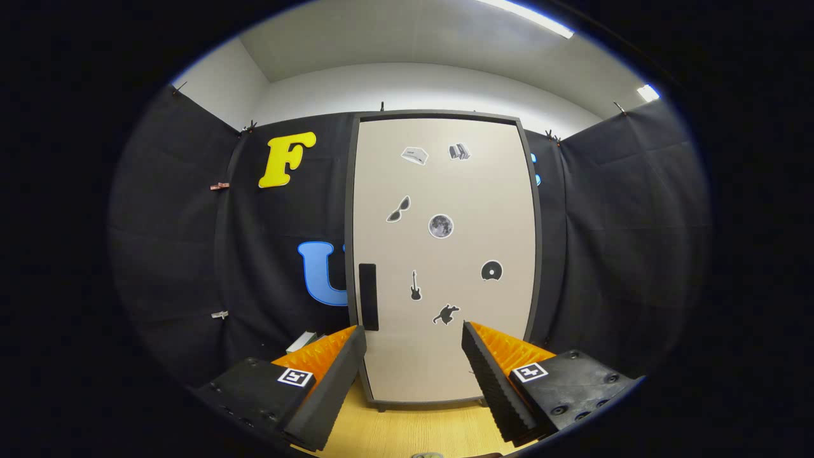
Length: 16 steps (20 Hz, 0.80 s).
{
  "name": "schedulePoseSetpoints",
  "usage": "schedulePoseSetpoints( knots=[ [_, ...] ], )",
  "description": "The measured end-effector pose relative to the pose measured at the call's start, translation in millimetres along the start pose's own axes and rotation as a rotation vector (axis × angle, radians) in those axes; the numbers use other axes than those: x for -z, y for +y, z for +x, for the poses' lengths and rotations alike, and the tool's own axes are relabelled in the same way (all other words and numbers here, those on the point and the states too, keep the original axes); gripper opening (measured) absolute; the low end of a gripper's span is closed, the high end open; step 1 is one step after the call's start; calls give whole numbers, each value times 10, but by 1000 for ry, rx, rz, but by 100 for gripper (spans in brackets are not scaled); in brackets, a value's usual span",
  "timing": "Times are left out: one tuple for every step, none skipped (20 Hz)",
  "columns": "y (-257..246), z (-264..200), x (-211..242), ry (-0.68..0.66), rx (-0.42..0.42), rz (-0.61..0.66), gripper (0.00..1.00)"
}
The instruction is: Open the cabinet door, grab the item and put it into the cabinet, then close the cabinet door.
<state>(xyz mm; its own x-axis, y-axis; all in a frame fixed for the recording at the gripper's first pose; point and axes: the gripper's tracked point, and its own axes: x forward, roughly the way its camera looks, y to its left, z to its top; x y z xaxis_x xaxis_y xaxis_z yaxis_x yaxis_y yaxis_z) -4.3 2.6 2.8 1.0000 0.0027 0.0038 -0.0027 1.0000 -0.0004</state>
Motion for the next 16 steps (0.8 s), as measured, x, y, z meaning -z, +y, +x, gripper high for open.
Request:
schedulePoseSetpoints(
  knots=[
    [-6, -5, 2, 1, 2, 2, 97],
    [-5, 0, -1, -2, 3, 5, 97],
    [21, 2, -6, -5, -3, 9, 98],
    [23, 6, -9, -5, -1, 14, 97],
    [5, 5, -2, -3, 6, 19, 98],
    [17, 10, -1, -1, 4, 26, 98],
    [46, 12, 5, -1, 2, 31, 98],
    [68, 15, 13, 0, 0, 32, 98],
    [87, 29, 26, 3, -1, 27, 98],
    [111, 37, 38, 4, -3, 19, 98],
    [146, 55, 44, 3, -6, 13, 98],
    [185, 71, 54, 2, -9, 11, 98],
    [232, 93, 67, 1, -16, 11, 98],
    [282, 126, 77, 2, -23, 12, 98],
    [340, 162, 98, 6, -34, 12, 98],
    [398, 211, 117, 10, -45, 13, 98]
  ],
)
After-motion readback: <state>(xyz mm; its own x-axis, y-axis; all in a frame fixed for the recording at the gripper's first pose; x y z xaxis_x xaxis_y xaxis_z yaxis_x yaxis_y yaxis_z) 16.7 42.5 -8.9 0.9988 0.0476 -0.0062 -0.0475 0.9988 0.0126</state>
